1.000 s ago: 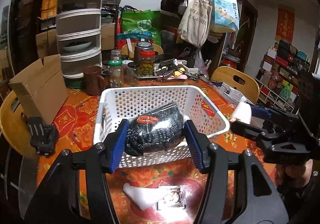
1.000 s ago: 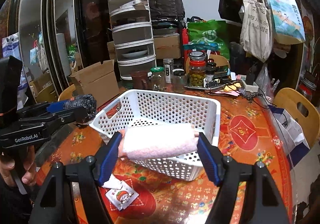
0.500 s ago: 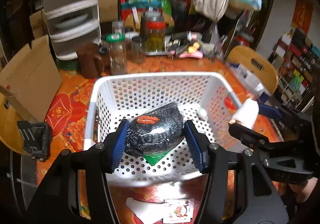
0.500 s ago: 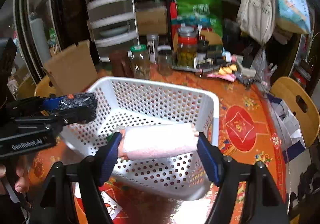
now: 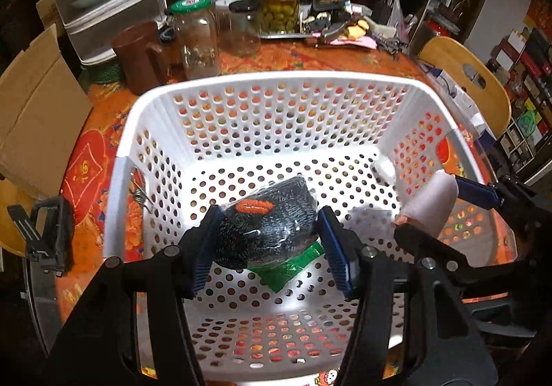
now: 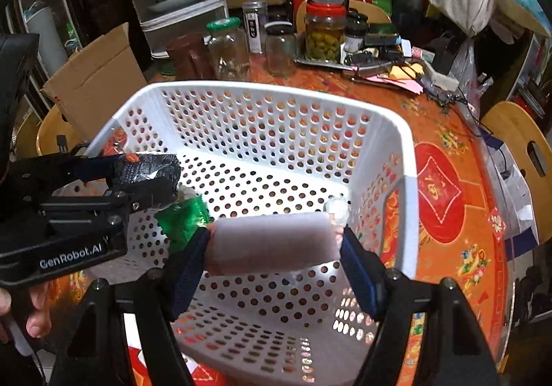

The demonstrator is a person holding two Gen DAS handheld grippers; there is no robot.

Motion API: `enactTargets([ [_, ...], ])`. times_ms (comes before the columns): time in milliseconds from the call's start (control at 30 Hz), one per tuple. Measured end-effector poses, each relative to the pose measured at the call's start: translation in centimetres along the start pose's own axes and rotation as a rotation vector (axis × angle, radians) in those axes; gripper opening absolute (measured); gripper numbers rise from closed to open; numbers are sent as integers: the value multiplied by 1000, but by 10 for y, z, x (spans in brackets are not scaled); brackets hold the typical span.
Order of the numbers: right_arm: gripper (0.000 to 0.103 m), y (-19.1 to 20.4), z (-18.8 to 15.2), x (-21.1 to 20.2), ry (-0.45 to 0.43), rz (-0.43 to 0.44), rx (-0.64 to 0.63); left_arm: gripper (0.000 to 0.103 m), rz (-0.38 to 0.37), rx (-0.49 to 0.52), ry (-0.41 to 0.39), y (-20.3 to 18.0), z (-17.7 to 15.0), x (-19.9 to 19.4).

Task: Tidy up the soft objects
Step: 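Carry the black mesh bundle with the left gripper while the right carries the pink roll into the basket, then open the left gripper over the basket while the right releases the pink roll inside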

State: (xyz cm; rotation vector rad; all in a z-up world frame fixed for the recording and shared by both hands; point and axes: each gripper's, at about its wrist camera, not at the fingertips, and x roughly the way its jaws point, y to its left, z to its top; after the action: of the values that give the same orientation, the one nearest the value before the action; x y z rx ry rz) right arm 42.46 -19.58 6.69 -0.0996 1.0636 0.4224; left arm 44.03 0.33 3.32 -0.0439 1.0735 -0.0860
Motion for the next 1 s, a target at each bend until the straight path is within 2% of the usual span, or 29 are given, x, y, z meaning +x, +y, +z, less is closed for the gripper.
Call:
enactTargets([
  [367, 76, 1, -2, 12, 13, -11, -23, 55, 16, -14, 41, 4, -2, 23],
  [467, 76, 5, -3, 13, 15, -20, -45, 57, 12, -24, 52, 4, -3, 26],
  [567, 78, 8, -3, 14, 19, -19, -58, 65, 12, -22, 54, 3, -4, 27],
  [633, 81, 9, -4, 14, 17, -8, -60, 74, 13, -21, 43, 3, -4, 24],
  [767, 93, 11, -8, 7, -1, 4, -68, 77, -4, -12, 17, 2, -4, 15],
  [1000, 98, 11, -13, -23, -79, 24, -63, 82, -8, -20, -91, 4, -5, -23],
])
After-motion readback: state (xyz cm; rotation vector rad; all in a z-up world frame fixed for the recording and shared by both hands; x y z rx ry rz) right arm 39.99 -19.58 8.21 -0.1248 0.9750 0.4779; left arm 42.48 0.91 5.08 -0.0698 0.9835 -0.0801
